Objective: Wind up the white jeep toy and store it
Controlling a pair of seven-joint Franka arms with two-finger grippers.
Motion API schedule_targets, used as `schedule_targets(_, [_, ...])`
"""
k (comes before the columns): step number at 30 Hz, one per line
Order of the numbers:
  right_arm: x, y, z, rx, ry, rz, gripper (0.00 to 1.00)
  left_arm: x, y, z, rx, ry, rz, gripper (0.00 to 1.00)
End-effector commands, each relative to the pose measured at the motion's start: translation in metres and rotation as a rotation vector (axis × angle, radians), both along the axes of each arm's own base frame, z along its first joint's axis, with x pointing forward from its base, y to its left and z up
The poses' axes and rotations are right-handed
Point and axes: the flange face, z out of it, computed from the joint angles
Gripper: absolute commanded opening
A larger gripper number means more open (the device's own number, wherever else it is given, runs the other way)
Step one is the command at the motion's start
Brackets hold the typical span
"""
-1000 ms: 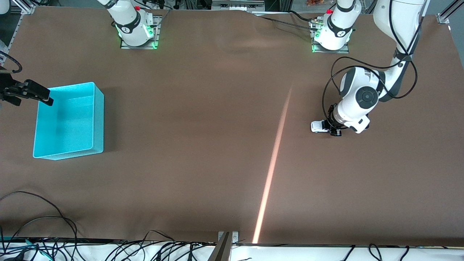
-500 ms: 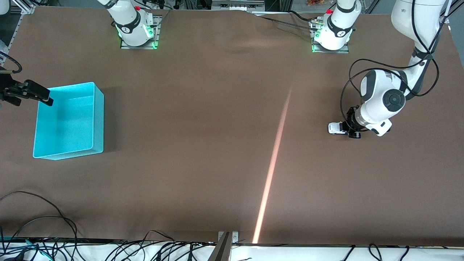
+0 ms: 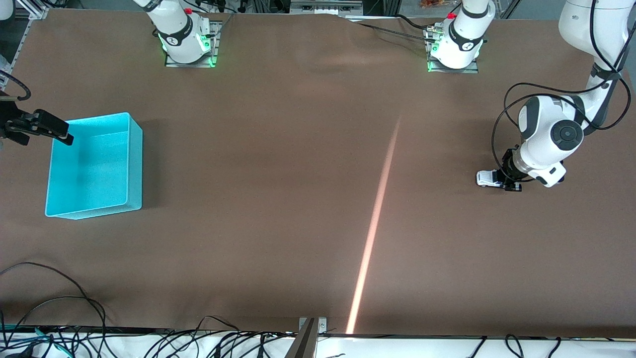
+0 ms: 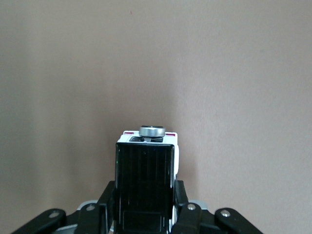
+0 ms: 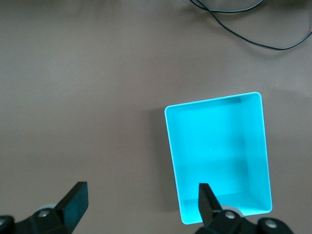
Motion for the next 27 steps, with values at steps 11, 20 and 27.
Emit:
schedule_targets(11, [0.004,-0.003,0.001,0.015,0.0,-0.005,1.0,0.017,0.009,-0.002,0.017,-0.031,-0.028,1.0])
schedule_targets(20, [0.01,-0.006,-0.008,0.015,0.006,-0.011,1.0,0.023,0.025,0.047,0.039,0.037,-0.09,1.0])
schedule_targets(27, [0.011,-0.004,-0.007,0.015,-0.006,-0.008,1.0,0.025,0.028,0.1,0.058,0.046,-0.2,1.0])
